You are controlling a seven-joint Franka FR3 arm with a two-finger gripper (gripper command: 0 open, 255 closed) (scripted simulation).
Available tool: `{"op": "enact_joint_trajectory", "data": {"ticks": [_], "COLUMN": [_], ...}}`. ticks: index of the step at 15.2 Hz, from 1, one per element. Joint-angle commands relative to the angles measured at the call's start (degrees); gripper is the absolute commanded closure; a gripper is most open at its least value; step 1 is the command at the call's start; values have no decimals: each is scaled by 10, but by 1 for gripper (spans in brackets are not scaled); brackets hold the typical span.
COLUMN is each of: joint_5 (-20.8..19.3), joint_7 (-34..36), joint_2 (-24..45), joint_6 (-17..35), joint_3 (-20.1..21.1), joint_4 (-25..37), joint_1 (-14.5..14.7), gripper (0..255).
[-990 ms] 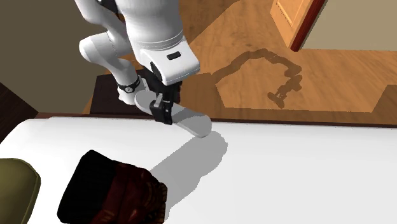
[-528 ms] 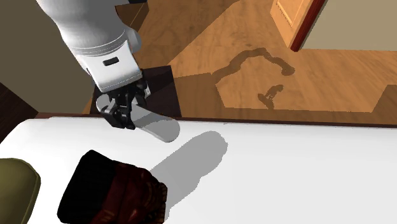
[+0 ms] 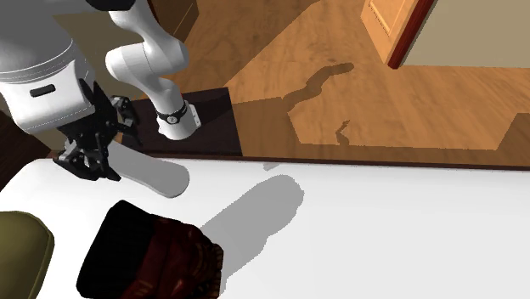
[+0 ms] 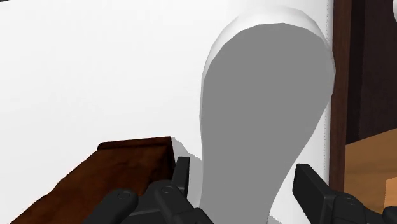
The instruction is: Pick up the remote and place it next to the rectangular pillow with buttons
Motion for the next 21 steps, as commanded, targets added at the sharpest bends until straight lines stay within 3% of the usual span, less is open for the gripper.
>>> {"op": "enact_joint_trajectory", "data": {"ticks": [1, 21], "joint_5": [-6, -10], "joint_7": [-30, -47], "joint_2": [-2, 15], "joint_6": [1, 141], "joint_3": [-19, -36], "joint_4": [-3, -125], "joint_1": [-12, -20], "gripper": [255, 255]}}
